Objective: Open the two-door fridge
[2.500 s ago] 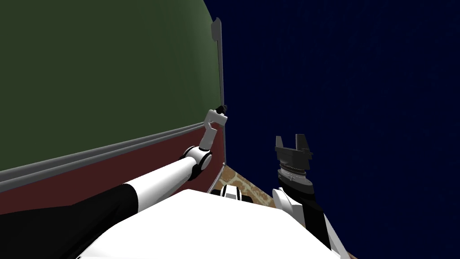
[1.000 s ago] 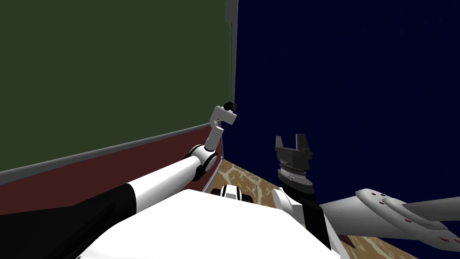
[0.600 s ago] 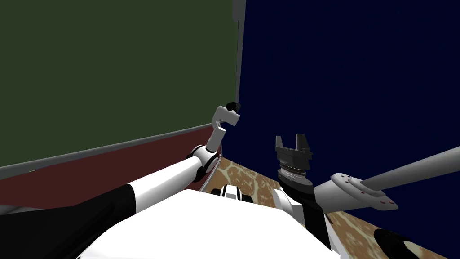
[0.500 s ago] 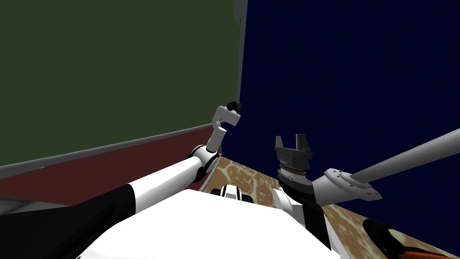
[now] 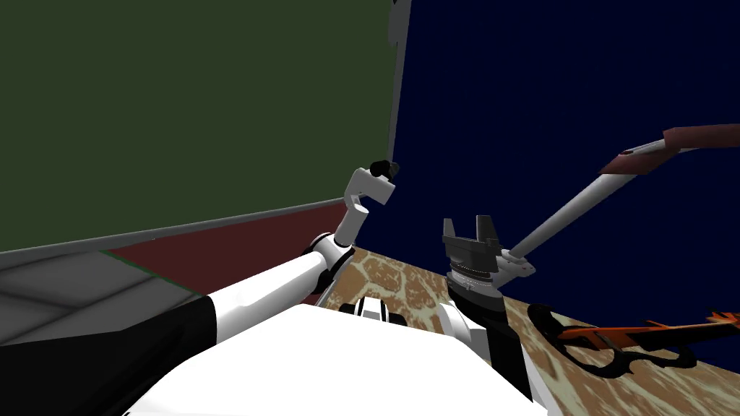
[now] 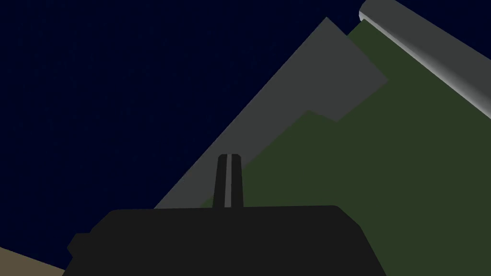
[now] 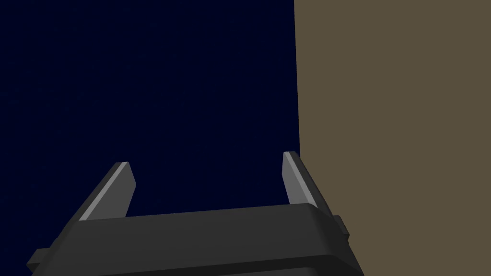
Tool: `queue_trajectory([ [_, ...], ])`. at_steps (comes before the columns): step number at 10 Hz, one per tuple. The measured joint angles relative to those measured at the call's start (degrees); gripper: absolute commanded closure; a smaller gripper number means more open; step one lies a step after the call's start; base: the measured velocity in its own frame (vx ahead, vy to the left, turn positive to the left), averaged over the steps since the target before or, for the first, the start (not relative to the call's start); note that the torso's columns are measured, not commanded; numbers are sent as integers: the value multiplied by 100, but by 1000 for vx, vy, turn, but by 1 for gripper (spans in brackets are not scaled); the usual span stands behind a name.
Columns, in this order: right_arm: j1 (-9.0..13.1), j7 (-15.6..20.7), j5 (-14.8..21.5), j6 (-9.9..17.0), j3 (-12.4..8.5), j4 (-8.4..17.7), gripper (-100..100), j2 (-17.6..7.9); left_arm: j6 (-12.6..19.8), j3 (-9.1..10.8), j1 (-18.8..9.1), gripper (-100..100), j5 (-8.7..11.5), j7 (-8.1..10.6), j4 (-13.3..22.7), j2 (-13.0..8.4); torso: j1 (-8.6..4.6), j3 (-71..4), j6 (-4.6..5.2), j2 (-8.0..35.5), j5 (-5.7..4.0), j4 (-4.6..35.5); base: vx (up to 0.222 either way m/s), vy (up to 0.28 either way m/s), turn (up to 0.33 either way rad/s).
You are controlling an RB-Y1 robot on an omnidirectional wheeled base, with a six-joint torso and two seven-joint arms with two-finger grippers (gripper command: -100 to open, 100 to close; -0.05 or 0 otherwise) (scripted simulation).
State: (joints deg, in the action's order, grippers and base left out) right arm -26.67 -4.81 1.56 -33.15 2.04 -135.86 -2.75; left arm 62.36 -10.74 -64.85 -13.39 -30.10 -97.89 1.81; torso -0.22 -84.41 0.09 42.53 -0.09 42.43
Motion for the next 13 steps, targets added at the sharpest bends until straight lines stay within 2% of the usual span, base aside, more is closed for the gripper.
queue_trajectory([
  [1, 0, 0, 0, 0, 0, 0, 0, 0, -58, -33, -54, 100, 141, 8, 17, -7, 10, -14, -7, -20, 4, -11, -282, -11, -126],
  [3, -1, 0, 0, 0, 0, 0, 0, 0, -103, -203, -85, 100, 248, 64, -40, 89, 23, -28, -10, -43, 10, -19, -171, -15, -77],
  [4, -3, 0, 0, -1, -1, -1, 0, 0, -93, -213, -90, -100, 257, 68, -50, 94, 32, -49, -14, -78, 13, -30, -21, -4, -1],
  [6, -5, 0, 0, -1, -1, -2, 0, -1, -131, -186, -131, -100, 275, 74, 42, -175, 30, -46, -11, -70, 13, -30, 11, 3, 1],
  [10, -5, 0, 0, -1, -1, -2, 0, -1, -78, -202, 20, -100, 287, 57, -26, -826, 21, -10, -8, -16, 9, -11, 32, 9, 1],
  [13, -5, 0, 0, -1, -1, -2, 0, -1, -116, -175, 11, -100, 294, 78, 208, -1127, 22, -21, -9, -32, 10, -17, 61, 20, 1],
])
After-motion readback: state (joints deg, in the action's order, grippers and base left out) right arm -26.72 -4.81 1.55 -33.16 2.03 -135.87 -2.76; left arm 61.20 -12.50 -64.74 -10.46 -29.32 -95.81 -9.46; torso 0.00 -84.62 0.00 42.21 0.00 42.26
